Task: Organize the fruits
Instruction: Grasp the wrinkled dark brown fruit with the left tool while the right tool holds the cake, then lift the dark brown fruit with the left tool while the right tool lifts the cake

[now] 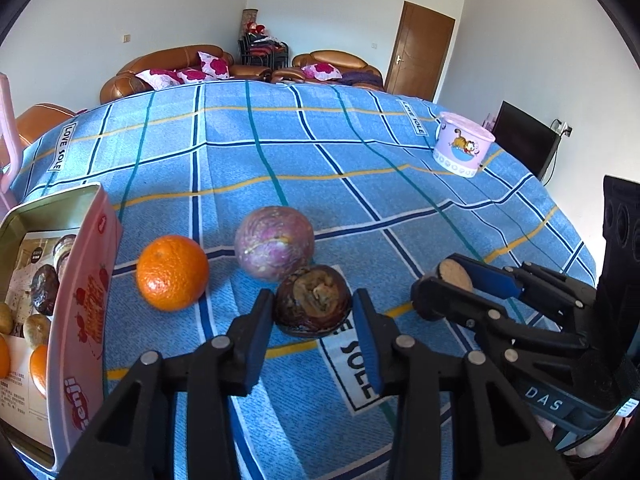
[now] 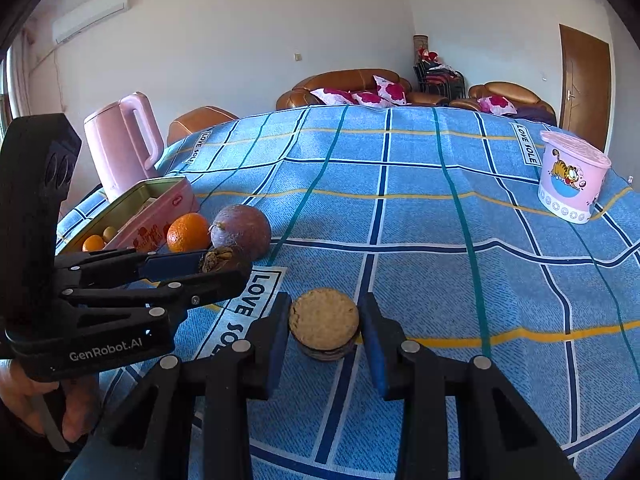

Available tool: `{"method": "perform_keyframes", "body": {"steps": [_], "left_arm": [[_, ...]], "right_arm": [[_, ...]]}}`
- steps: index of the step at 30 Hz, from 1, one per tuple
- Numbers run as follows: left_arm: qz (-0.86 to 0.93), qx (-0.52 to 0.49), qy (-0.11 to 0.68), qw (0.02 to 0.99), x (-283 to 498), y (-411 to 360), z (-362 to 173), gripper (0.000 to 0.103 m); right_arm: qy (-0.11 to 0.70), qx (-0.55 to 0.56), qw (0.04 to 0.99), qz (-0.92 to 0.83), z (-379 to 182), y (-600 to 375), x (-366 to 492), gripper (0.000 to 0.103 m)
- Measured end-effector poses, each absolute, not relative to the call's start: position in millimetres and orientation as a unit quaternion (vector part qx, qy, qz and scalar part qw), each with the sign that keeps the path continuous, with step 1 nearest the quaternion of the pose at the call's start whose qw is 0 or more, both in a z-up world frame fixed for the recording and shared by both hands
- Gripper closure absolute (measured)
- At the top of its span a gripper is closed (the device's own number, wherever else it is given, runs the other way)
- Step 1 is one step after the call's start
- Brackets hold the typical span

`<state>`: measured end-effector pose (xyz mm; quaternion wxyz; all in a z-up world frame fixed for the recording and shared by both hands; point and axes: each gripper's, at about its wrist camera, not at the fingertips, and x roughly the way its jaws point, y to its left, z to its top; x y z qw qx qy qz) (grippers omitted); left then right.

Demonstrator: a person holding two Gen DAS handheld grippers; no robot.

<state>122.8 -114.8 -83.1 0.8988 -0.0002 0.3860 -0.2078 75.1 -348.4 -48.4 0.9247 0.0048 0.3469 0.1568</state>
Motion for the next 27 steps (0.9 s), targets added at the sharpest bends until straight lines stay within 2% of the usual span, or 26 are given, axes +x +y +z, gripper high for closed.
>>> {"method": "perform_keyframes", "body": {"steps": [27], "left_arm": [[-0.192, 0.038, 0.279, 0.940, 84.3, -112.1, -67.2, 0.061]], "right_arm": [[0.273, -0.016, 0.947, 0.170, -35.9, -345.6, 50.3, 0.066]]}}
